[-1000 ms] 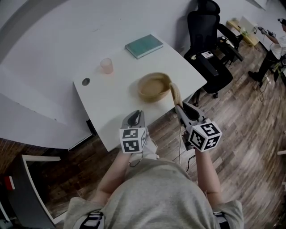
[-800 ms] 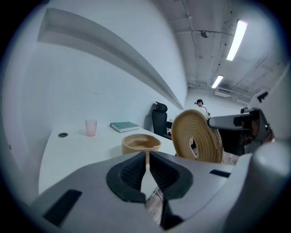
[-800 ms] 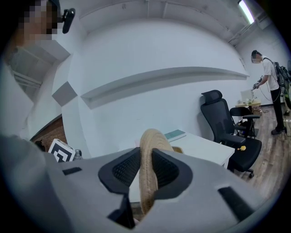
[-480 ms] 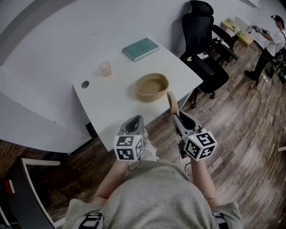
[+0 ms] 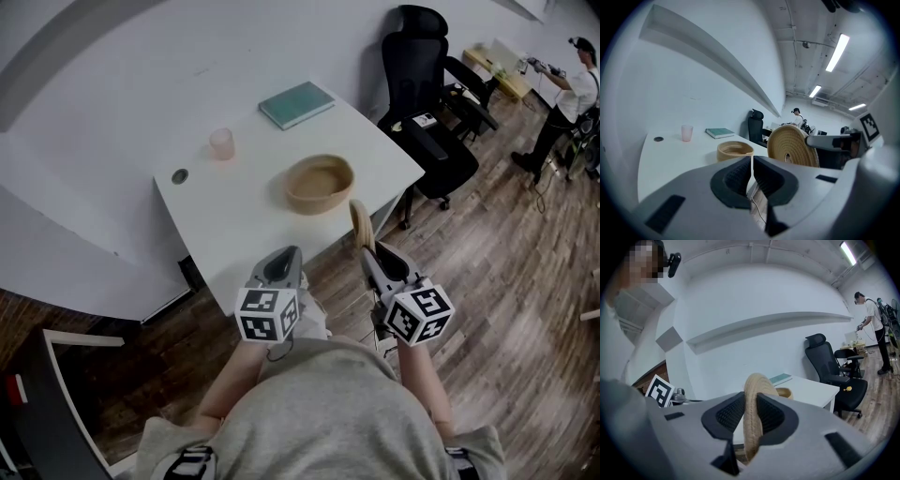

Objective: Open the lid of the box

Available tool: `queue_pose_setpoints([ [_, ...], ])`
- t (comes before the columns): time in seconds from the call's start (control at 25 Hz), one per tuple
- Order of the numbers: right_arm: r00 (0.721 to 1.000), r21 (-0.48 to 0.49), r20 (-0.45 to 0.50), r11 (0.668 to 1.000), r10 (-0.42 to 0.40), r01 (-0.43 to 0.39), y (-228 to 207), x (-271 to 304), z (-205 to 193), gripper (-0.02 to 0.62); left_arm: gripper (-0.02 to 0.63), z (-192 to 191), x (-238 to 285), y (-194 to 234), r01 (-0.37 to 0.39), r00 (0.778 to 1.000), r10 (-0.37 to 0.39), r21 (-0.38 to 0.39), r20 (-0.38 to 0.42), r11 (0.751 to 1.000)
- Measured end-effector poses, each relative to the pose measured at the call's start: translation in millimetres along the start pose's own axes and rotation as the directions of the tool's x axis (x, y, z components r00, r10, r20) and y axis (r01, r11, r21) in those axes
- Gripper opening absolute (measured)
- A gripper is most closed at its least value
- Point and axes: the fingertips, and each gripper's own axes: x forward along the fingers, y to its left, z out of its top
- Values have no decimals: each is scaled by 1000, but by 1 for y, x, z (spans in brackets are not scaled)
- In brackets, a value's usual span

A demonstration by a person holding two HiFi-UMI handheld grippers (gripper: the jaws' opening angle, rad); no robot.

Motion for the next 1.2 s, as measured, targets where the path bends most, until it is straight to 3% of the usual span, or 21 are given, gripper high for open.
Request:
queue_pose_setpoints([
  [0.36, 1000, -44, 3, 999, 6, -6, 4, 4, 2, 83, 17, -2, 4, 1, 10, 1000, -10, 10, -9, 1000],
  [1.2, 999, -22, 16, 999, 36, -36, 1, 19, 7, 81, 12, 2, 18, 5, 21, 1000, -21, 20, -18, 1000],
])
